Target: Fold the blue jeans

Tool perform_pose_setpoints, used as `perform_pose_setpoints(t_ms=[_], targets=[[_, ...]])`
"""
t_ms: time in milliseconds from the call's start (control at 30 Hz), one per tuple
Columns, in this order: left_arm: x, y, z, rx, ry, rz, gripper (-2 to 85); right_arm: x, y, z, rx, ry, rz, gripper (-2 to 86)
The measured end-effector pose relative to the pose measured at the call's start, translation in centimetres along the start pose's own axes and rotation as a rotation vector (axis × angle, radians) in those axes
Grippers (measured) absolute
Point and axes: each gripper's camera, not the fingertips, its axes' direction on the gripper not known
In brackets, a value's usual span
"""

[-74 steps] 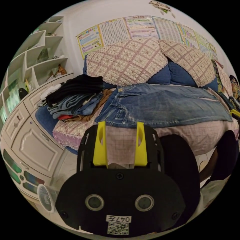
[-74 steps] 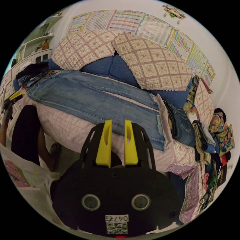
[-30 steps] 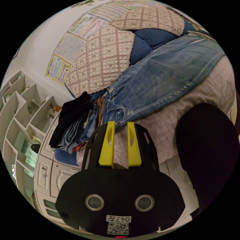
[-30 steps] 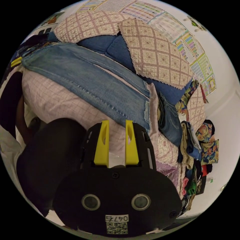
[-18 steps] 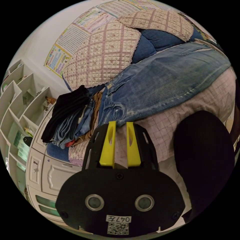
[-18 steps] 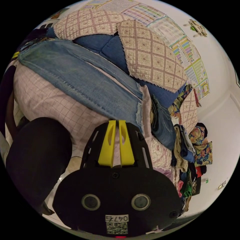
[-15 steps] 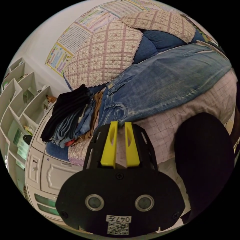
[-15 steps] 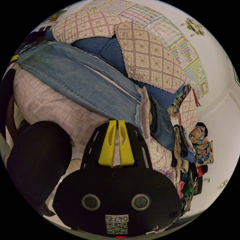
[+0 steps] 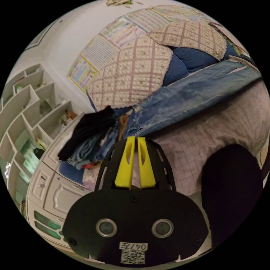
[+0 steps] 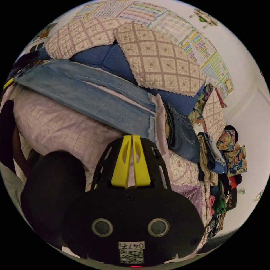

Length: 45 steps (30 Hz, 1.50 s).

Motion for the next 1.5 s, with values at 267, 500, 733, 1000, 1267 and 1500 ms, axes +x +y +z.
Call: perform_pose_setpoints(t_ms=[267,500,733,1000,1267,1500], targets=[[1.6,2.6,1.9,-0.021,-0.051,0.034,-0.3,0.2,-2.3,-0.7,-0.017,-0.02,0.033,-0.4],[-2.3,1.5,1.4,0.141,-0.05,-0.172,-0.2,2.2,-7.1,-5.1,0.157,0.048,0.19,-0.7],[-2.2,4.7,5.6,0.043,0.065,-0.174,-0.3,2.4,-8.8,-5.1,0.123,-0.06,0.243,-0.6],[-1.2,6.1,8.2,0.063,0.036,-0.148,-0.3,2.5,-14.3,-6.6,0.145,-0.023,0.213,-0.5],[0.5,7.5,12.0,0.069,0.048,-0.207,-0.3,1.6,-20.2,-6.5,0.152,0.034,0.173,-0.6],[2.3,8.2,15.2,0.089,0.046,-0.231,-0.2,2.6,-24.3,-6.5,0.231,-0.014,0.276,-0.7]])
